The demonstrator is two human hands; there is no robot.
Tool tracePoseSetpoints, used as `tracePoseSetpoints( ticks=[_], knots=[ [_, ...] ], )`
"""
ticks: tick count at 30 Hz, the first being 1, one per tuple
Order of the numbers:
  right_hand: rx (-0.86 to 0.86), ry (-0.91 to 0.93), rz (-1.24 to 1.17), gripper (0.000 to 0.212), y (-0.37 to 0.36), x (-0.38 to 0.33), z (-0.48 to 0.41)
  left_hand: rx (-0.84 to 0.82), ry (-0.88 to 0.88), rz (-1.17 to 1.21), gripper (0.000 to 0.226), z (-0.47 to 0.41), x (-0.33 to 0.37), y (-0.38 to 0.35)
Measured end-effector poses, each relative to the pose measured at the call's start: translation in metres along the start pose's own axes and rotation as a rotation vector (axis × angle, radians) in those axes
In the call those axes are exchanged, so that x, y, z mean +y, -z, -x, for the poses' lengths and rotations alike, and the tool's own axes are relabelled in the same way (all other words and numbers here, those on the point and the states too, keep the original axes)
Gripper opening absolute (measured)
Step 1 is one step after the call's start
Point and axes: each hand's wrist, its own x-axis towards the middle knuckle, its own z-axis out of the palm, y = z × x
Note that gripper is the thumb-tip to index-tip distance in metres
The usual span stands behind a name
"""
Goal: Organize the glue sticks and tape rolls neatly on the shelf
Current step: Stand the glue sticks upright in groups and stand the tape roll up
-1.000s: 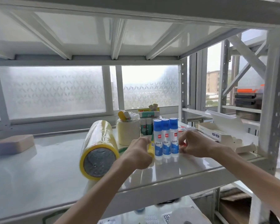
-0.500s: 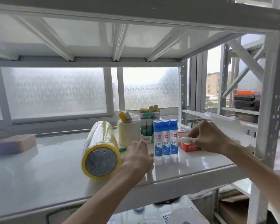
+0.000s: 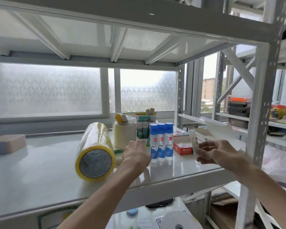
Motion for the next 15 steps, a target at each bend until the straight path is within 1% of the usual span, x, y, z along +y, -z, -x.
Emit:
tracePoseSetpoints(
  ticks=[4, 6, 10, 13, 15],
  knots=[
    [0.020, 0.120, 0.105, 0.018, -0.018, -0.003, 0.019, -0.014, 0.023, 0.023, 0.018, 0.014, -0.007, 0.009],
    [-0.018, 0.186, 0.120, 0.017, -0.034, -0.005, 0.029, 0.005, 0.026, -0.003, 0.011, 0.024, -0.015, 0.011],
    [-0.102, 0.296, 0.204, 0.011, -0.074, -0.006, 0.037, 0.056, 0.005, -0.012, 0.006, 0.042, -0.028, 0.021],
    [-0.076, 0.335, 0.284, 0.005, -0.103, -0.003, 0.030, 0.066, 0.025, 0.097, 0.016, 0.053, -0.039, 0.028],
    [-0.039, 0.335, 0.328, 0.003, -0.118, 0.000, 0.023, 0.095, 0.044, 0.164, 0.011, 0.062, -0.048, 0.028]
  ],
)
